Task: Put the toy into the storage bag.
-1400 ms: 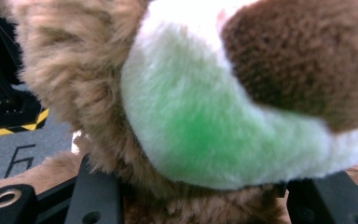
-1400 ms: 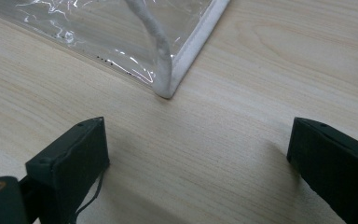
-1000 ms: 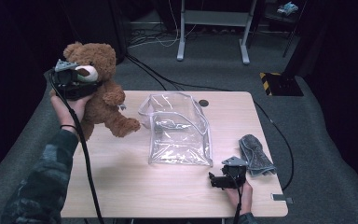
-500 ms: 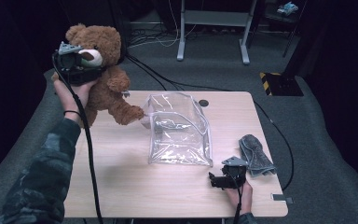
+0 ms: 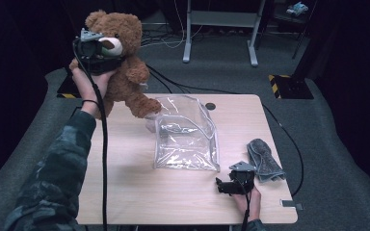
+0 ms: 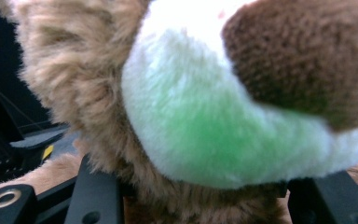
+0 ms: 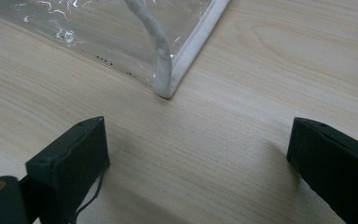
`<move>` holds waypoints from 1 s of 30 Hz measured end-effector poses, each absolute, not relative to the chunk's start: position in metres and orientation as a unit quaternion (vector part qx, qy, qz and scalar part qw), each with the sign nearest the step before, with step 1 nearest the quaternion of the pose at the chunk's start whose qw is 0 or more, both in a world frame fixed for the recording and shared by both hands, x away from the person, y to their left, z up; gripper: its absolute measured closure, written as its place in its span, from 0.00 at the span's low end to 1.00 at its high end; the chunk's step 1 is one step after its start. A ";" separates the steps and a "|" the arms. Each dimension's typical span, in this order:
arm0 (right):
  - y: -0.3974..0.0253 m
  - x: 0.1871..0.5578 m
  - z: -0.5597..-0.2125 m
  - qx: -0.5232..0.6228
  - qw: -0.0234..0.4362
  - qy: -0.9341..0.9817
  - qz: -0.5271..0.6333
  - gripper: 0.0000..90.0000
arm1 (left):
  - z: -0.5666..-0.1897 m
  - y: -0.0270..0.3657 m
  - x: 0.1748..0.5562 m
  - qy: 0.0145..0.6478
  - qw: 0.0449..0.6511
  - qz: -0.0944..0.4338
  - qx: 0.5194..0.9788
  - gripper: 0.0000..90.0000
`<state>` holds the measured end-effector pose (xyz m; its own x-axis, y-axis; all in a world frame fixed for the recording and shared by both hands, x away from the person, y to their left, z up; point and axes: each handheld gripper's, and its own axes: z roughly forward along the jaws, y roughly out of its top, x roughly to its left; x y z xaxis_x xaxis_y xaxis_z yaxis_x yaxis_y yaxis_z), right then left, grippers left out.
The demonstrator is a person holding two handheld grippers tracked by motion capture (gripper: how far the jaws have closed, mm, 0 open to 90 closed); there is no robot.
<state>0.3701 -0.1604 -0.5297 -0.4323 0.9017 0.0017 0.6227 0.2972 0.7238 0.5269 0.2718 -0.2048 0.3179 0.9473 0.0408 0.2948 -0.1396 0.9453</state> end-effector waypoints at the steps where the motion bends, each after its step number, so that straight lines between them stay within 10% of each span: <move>1: -0.160 0.370 -0.530 0.490 0.209 0.778 0.333 0.05 | -0.205 0.268 0.529 0.464 0.463 0.352 0.668 0.52; 30: -0.160 0.370 -0.530 0.492 0.209 0.776 0.335 0.06 | -0.229 0.170 0.575 0.421 0.491 0.316 0.694 0.52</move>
